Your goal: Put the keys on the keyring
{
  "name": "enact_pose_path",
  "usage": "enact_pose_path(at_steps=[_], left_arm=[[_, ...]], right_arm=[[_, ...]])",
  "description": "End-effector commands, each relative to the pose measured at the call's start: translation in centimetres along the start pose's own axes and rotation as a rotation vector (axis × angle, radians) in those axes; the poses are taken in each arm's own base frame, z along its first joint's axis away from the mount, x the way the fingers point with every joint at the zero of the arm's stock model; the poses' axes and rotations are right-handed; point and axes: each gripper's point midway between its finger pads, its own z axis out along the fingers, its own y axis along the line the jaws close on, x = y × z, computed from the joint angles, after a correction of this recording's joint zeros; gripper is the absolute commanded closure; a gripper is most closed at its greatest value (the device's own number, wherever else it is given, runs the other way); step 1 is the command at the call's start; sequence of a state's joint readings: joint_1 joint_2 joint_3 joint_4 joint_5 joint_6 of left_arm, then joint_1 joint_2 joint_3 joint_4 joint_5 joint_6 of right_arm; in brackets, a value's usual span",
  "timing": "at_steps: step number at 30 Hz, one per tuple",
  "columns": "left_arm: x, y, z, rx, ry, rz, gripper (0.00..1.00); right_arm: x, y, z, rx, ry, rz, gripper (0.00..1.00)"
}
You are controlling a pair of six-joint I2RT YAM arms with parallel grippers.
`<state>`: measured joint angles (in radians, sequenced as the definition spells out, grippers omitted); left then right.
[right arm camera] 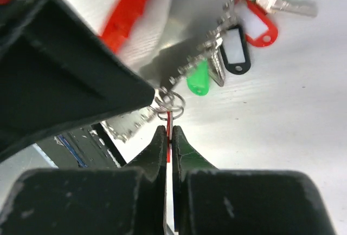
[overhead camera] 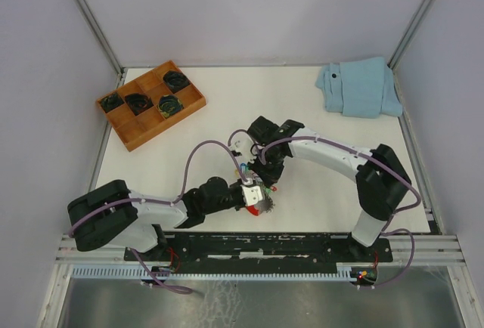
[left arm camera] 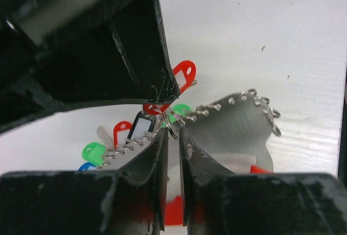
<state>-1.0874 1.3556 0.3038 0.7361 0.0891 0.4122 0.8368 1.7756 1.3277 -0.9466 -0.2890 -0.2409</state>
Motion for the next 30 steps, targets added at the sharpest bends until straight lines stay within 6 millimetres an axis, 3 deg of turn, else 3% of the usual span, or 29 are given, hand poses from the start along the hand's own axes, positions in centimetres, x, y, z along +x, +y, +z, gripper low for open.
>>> enact_pose_path(at_steps=[1, 12, 17, 25, 30], left_arm=[[-3.0, 1.1, 0.1, -0.027, -0.135, -0.102, 0.78], [-2.7, 2.8, -0.8, -0.058, -0.198, -0.253, 0.61], [-2.6, 2.4, -0.8, -0.014, -0.203, -0.272, 0.67], [-2.0, 1.2, -0.8, 0.057, -0.182, -0.305, 0.68], [-1.3, 1.5, -0.7, 0.049, -0.157, -0.322, 0.71]], right_arm=[[-3.0, 1.1, -2.6, -0.013, -0.185, -0.072, 0.99], [-3.4, 1.7, -3.0, -0.031, -0.228, -0.081, 0.99], [-3.5, 2.0, -3.3, -0.029, -0.243, -0.087, 0.99], [-3.6, 2.0, -3.8, -0.018, -0.257, -0.098, 0.99], [-3.6, 2.0, -3.9, -0.016, -0.259, -0.103, 0.99]])
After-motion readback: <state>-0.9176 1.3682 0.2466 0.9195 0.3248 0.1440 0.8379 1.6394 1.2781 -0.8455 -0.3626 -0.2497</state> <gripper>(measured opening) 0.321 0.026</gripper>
